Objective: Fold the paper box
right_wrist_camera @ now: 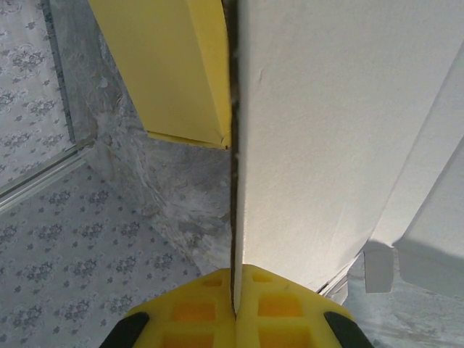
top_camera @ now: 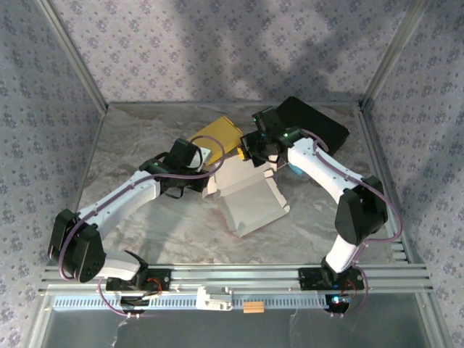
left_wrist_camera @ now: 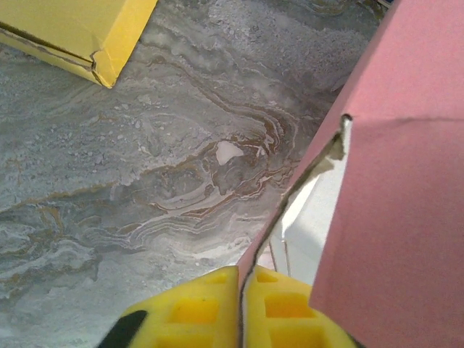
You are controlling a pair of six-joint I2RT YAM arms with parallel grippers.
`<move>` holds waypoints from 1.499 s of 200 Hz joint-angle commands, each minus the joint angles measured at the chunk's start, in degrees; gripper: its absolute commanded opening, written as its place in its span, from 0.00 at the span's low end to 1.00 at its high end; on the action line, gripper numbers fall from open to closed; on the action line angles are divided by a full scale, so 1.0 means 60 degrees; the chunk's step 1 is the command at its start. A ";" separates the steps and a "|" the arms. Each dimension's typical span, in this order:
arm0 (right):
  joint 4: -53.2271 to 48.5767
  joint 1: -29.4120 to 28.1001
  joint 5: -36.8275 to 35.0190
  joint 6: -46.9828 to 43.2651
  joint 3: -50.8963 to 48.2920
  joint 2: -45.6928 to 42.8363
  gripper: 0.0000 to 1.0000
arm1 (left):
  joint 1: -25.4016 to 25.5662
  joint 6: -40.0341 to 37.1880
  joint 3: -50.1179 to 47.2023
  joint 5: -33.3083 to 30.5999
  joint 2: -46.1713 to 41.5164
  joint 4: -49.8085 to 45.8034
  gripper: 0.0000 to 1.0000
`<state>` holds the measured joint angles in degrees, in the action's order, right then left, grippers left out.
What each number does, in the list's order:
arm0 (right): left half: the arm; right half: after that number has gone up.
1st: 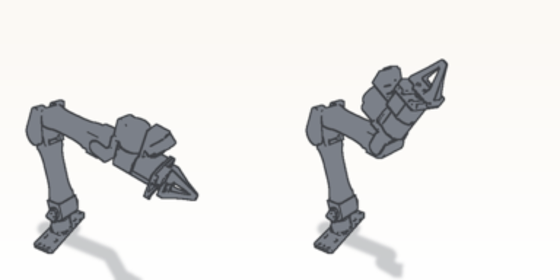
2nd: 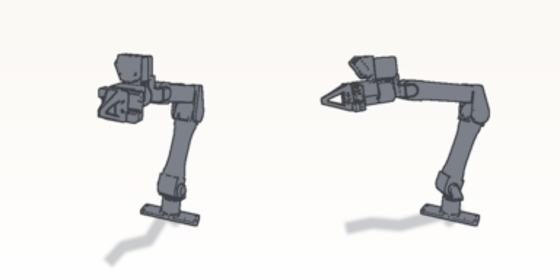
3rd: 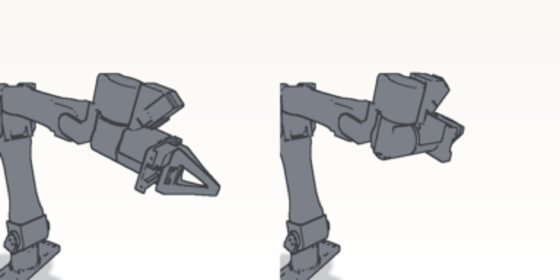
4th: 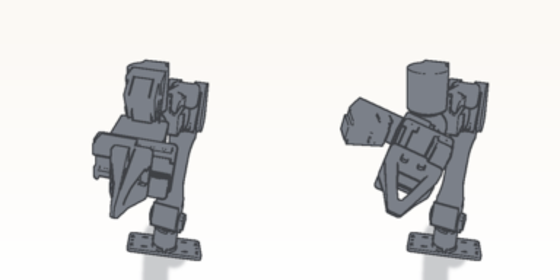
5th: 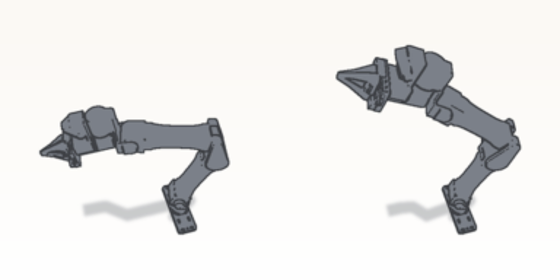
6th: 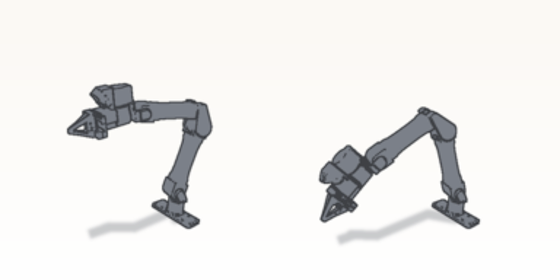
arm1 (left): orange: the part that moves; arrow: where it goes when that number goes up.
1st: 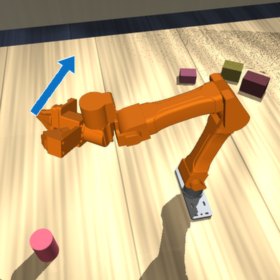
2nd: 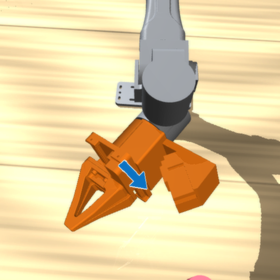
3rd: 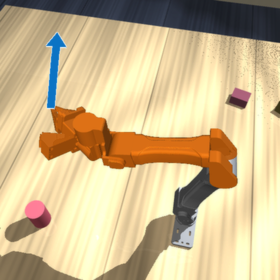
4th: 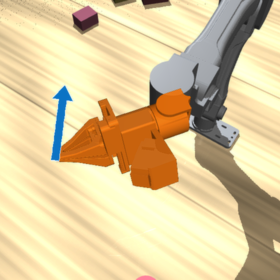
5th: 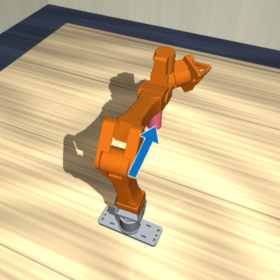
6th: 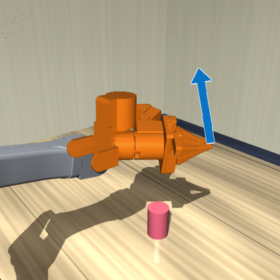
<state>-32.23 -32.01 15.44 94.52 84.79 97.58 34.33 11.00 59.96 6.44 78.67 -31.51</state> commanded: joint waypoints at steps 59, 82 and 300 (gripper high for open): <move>-0.0122 0.0014 -0.0207 0.0887 0.0183 0.0403 0.00 | -0.0318 0.2893 0.0309 0.1491 -0.2232 0.0418 0.54; -0.0224 -0.0001 -0.0178 0.0902 0.0391 0.0553 0.00 | -0.0712 0.3738 0.0724 0.1666 -0.1904 0.0231 0.56; -0.0324 0.0047 -0.0118 0.1104 0.0466 0.0462 0.00 | -0.0081 0.5182 0.2900 0.1424 0.0775 -0.0421 0.51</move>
<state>-32.12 -32.01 15.42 99.63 85.93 101.30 34.13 41.65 75.18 17.15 86.46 -36.18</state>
